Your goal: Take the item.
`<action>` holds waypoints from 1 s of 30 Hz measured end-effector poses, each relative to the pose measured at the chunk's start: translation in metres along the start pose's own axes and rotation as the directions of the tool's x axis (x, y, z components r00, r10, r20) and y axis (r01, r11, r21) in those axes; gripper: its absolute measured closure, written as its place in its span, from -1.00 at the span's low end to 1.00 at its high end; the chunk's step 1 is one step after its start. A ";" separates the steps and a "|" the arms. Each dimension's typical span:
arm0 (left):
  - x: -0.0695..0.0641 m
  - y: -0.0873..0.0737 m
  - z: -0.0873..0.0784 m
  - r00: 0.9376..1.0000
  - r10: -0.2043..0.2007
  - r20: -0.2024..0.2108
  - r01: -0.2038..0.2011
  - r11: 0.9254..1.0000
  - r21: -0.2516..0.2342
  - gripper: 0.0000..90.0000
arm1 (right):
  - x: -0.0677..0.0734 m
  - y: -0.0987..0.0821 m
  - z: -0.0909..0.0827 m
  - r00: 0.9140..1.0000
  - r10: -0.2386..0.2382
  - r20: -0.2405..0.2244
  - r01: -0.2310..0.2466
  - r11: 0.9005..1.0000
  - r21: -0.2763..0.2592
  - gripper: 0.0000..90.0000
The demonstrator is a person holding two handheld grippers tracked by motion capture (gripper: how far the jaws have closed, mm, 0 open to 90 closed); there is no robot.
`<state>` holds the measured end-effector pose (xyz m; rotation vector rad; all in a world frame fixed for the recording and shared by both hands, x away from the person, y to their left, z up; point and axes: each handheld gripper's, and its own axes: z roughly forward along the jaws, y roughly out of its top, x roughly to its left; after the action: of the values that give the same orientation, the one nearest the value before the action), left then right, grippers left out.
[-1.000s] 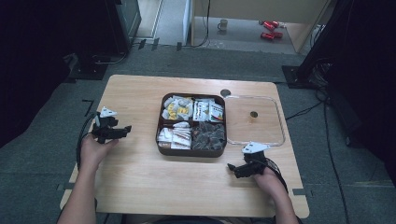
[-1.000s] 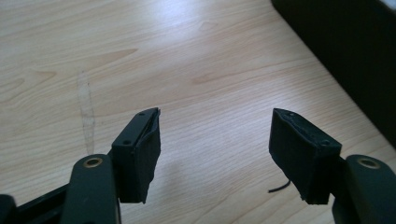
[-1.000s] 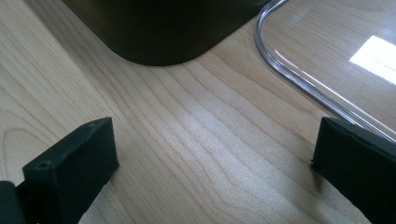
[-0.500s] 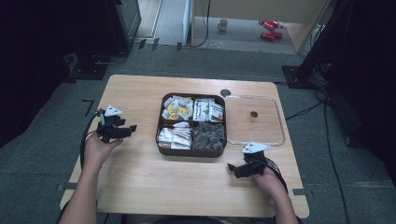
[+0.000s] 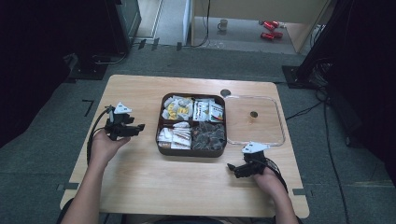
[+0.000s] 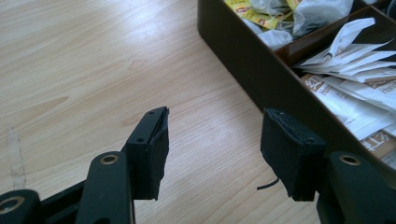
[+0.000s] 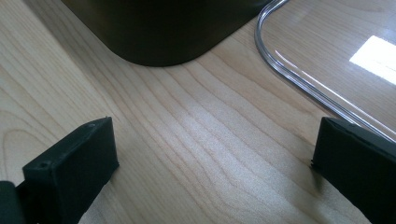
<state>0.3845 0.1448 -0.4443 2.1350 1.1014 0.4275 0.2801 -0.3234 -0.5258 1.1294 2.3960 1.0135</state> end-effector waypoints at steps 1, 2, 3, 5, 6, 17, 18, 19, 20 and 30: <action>-0.001 0.001 0.000 1.000 0.002 0.004 -0.002 1.000 -0.003 -0.06 | 0.000 0.000 0.000 1.000 0.001 0.000 -0.001 1.000 -0.001 -1.00; -0.003 0.002 0.000 1.000 0.001 0.008 -0.001 1.000 -0.006 -0.05 | 0.000 0.000 0.000 1.000 0.001 0.000 -0.001 1.000 -0.001 -1.00; -0.005 0.003 -0.001 1.000 0.002 0.017 -0.002 1.000 -0.004 -0.04 | 0.000 0.000 0.000 1.000 0.001 0.000 -0.001 1.000 -0.001 -1.00; -0.006 0.004 -0.001 1.000 0.005 0.024 -0.005 1.000 -0.004 -0.01 | 0.000 0.000 0.000 1.000 0.001 0.000 -0.001 1.000 0.000 -1.00; -0.010 0.007 -0.001 0.999 0.012 0.039 -0.012 1.000 -0.003 0.01 | 0.000 0.000 0.000 1.000 0.000 0.000 0.000 1.000 0.000 -1.00; -0.030 0.021 0.003 0.995 0.049 0.081 -0.047 0.999 -0.028 0.19 | 0.002 0.001 0.001 1.000 0.009 0.007 -0.009 1.000 -0.002 -1.00; -0.033 0.023 0.005 0.994 0.059 0.090 -0.056 0.998 -0.027 0.22 | 0.003 0.001 0.001 1.000 0.012 0.009 -0.012 1.000 -0.003 -1.00; -0.034 0.024 0.006 0.993 0.064 0.095 -0.062 0.998 -0.024 0.23 | 0.003 0.001 0.001 1.000 0.011 0.009 -0.011 1.000 -0.002 -1.00; -0.034 0.024 0.006 0.993 0.064 0.095 -0.062 0.998 -0.024 0.23 | 0.003 0.001 0.001 1.000 0.011 0.009 -0.011 1.000 -0.002 -1.00; -0.050 0.034 0.020 0.986 0.107 0.129 -0.106 0.994 -0.014 0.27 | 0.005 0.000 0.001 1.000 0.017 0.015 -0.017 1.000 -0.003 -1.00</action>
<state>0.3863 0.0816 -0.4332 2.1895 0.9144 0.3358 0.2774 -0.3190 -0.5259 1.1538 2.3764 1.0097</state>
